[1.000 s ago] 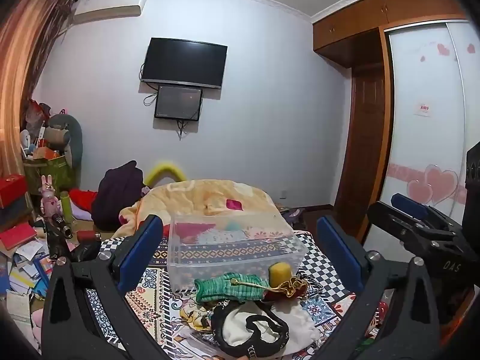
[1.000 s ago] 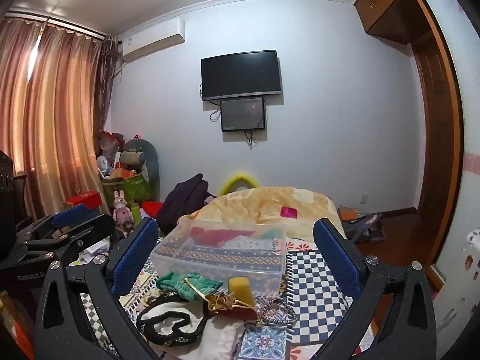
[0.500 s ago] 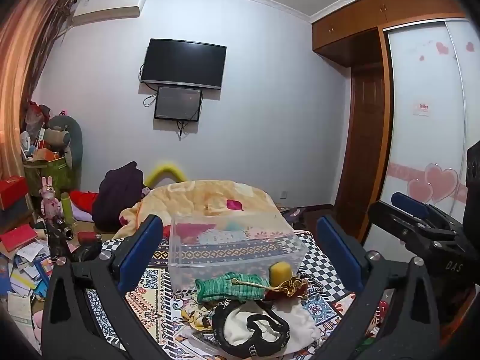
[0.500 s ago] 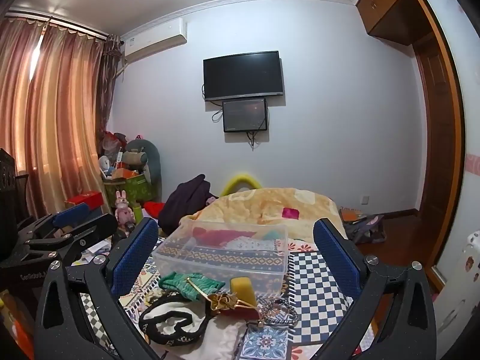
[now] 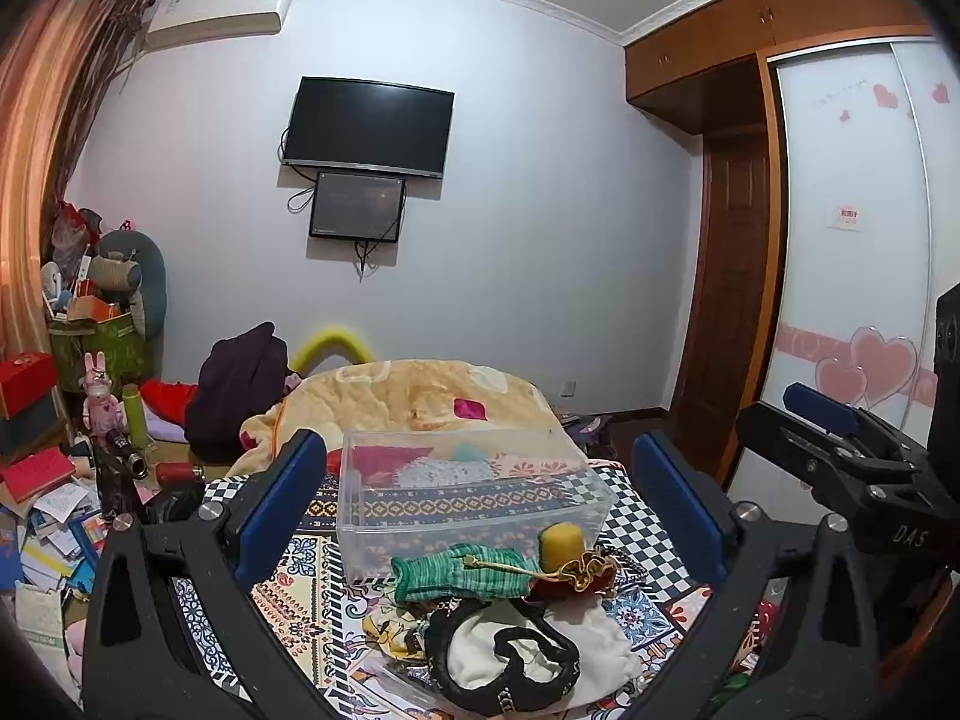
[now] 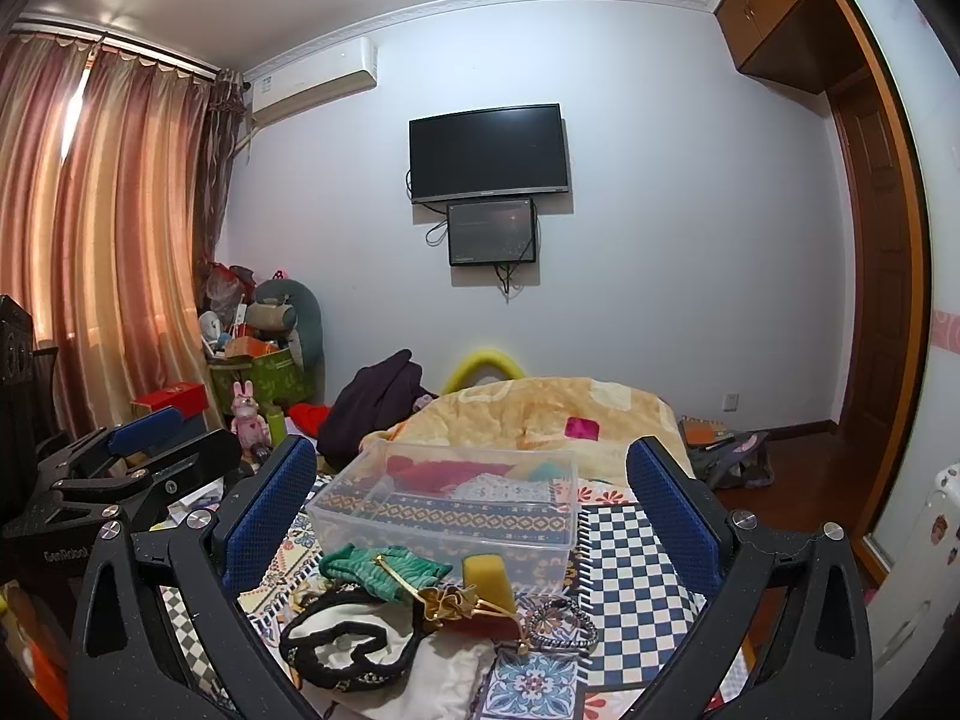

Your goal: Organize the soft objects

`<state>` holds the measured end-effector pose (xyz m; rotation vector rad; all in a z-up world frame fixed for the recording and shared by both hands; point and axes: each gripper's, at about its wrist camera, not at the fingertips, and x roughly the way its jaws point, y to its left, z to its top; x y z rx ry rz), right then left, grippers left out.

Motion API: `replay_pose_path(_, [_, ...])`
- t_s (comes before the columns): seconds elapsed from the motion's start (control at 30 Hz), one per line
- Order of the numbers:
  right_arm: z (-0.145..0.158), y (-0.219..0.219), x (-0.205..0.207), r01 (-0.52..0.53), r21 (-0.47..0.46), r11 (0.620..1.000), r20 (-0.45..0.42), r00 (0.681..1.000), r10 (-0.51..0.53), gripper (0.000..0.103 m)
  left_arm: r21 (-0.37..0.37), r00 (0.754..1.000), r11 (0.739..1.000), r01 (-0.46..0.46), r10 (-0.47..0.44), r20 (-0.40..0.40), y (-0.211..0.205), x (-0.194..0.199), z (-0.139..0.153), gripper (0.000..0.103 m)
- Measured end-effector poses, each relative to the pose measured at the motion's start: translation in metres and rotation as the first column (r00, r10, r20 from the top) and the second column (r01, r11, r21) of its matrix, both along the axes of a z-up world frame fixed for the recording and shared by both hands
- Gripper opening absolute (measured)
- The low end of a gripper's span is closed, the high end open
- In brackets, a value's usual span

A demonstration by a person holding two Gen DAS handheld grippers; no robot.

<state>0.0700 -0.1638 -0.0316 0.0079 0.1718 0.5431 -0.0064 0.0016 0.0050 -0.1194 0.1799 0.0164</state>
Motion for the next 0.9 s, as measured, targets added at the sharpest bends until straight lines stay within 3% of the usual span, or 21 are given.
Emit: replay_pose_path(0.9, [-0.0016, 0.001, -0.0023, -0.01, -0.001, 1.0, 0.005, 1.0, 0.01, 0.103, -0.011, 1.0, 1.0, -0.01, 0.01, -0.007, 0.0022, 0.003, -0.0051, 0.103])
